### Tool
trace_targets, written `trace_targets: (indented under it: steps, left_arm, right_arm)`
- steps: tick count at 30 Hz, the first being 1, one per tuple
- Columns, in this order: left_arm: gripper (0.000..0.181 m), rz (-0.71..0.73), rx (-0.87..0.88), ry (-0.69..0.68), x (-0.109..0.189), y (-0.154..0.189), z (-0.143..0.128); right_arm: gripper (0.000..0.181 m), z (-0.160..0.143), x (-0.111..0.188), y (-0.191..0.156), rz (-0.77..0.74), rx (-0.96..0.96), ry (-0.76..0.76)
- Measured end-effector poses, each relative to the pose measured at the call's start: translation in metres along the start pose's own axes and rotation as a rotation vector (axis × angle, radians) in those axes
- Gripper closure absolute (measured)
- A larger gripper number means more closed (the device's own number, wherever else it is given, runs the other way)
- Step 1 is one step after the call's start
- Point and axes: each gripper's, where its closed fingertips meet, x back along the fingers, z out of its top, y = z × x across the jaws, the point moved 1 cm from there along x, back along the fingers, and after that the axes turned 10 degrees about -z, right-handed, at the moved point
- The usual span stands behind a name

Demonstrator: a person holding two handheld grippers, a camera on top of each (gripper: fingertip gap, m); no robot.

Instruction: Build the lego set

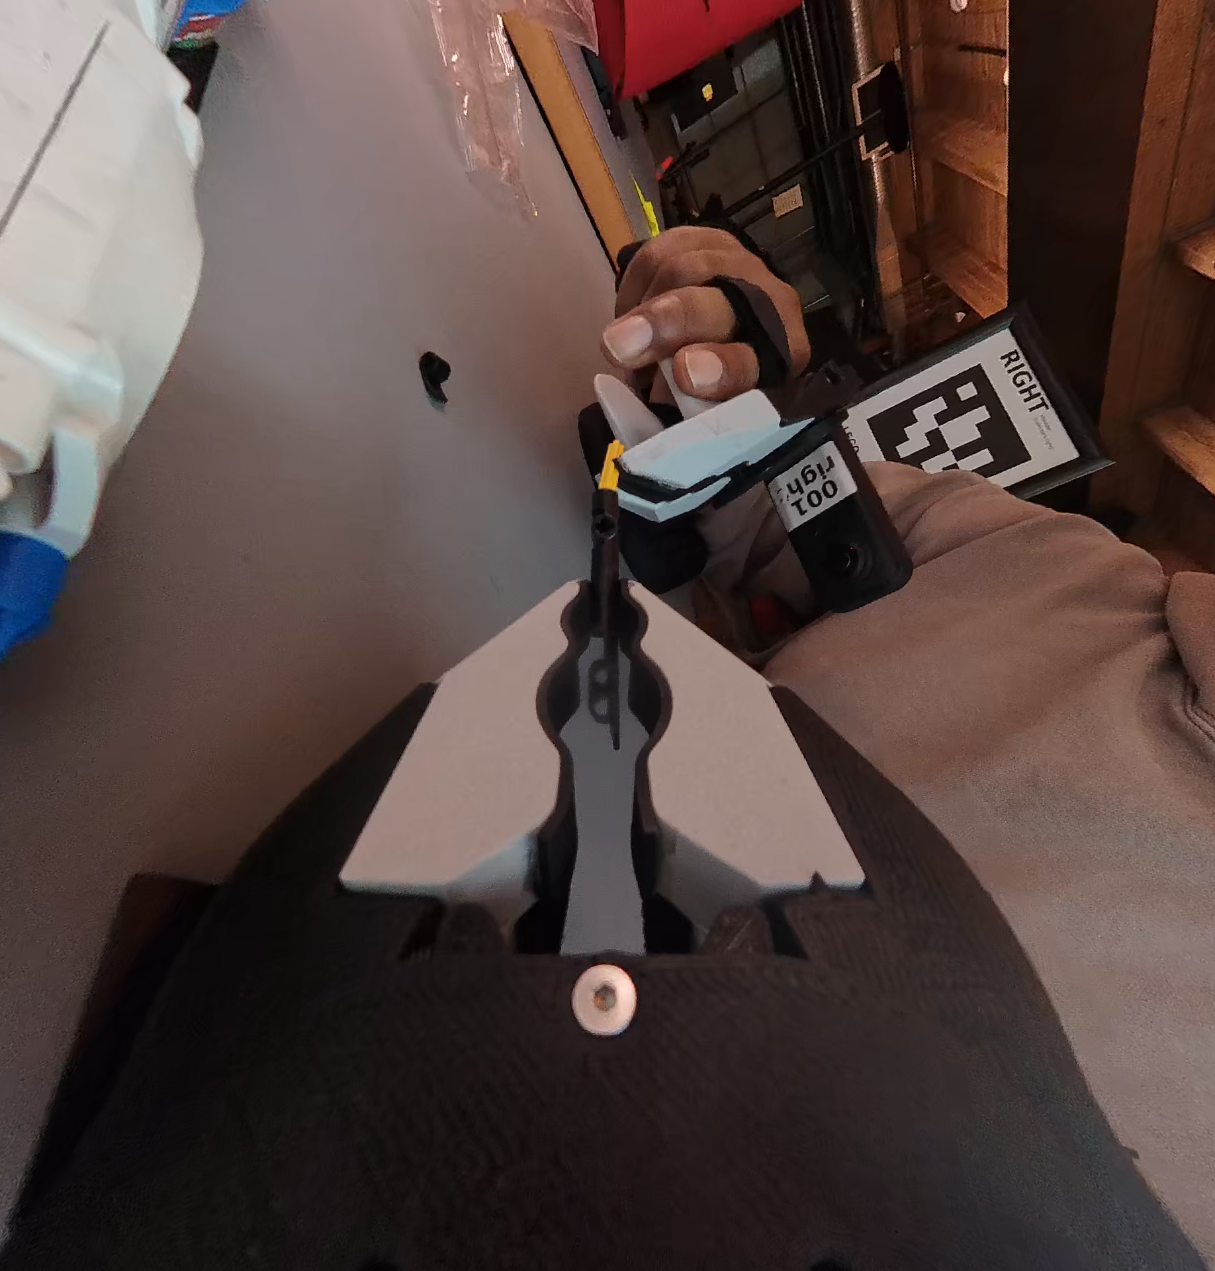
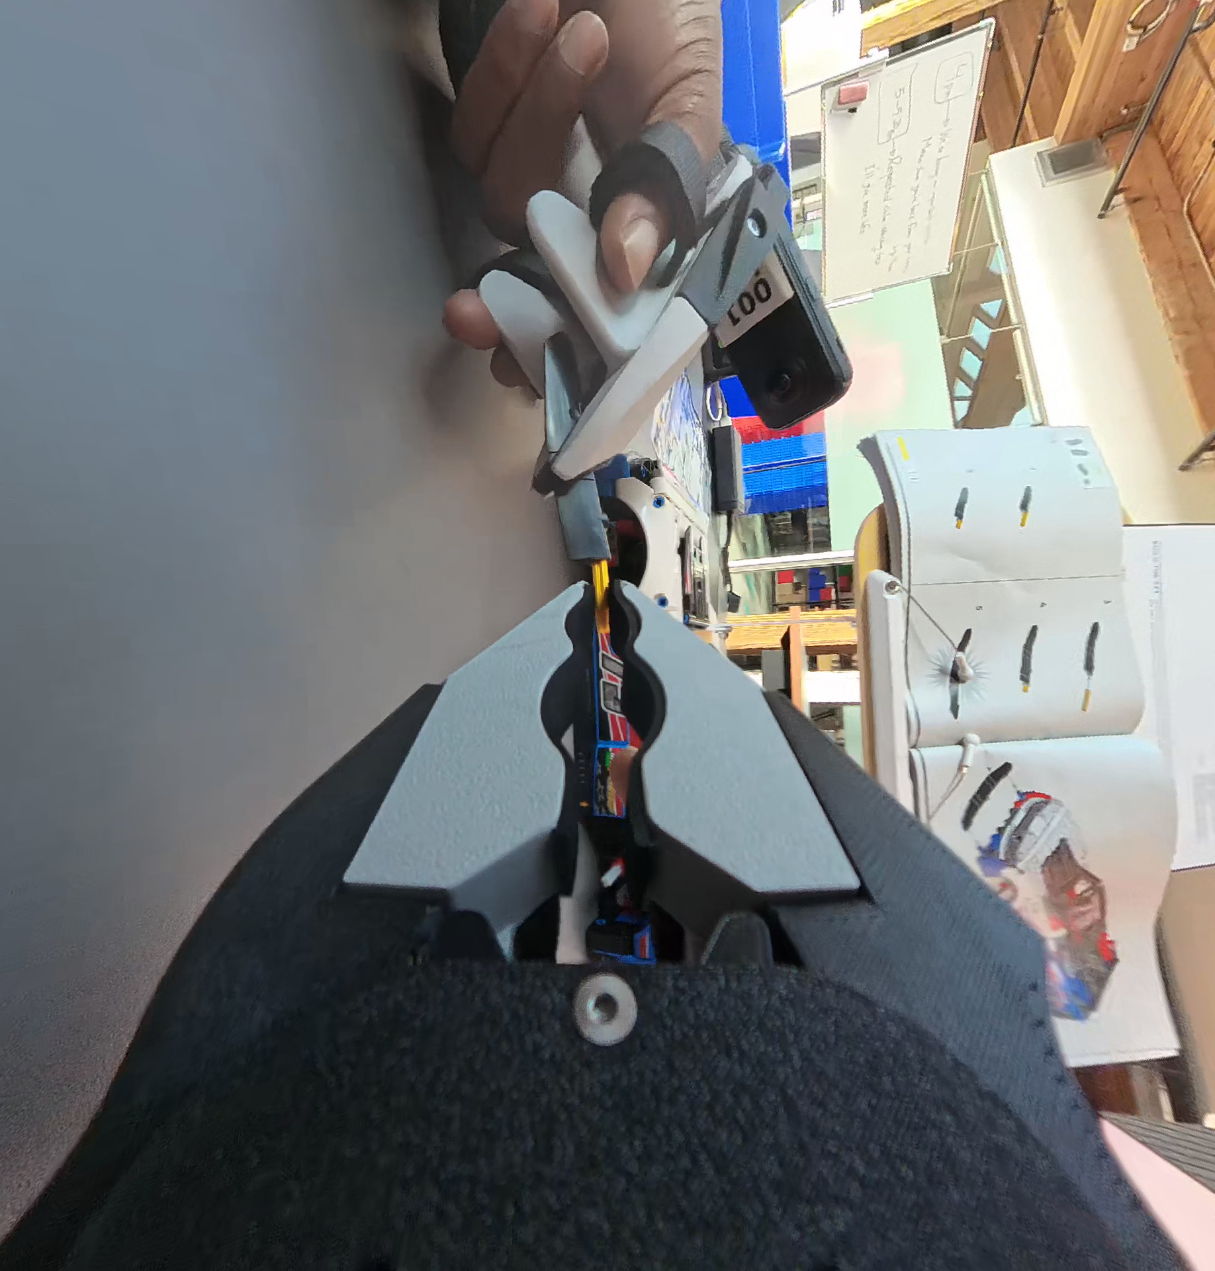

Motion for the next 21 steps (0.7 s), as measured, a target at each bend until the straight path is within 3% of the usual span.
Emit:
trace_targets:
  steps: [9, 16, 21]
  left_arm:
    - [0.176, 0.179, -0.2, -0.09, 0.008, -0.008, 0.0]
    - [0.177, 0.263, -0.308, -0.202, 0.005, -0.014, -0.01]
    - [0.177, 0.296, -0.379, -0.277, 0.001, -0.012, -0.019]
  right_arm:
    - [0.179, -0.003, 0.005, -0.017, 0.237, -0.379, -0.017]
    - [0.18, -0.011, 0.013, -0.045, 0.568, -0.679, -0.214]
    - [0.18, -0.008, 0.012, -0.047, 0.654, -0.769, -0.25]
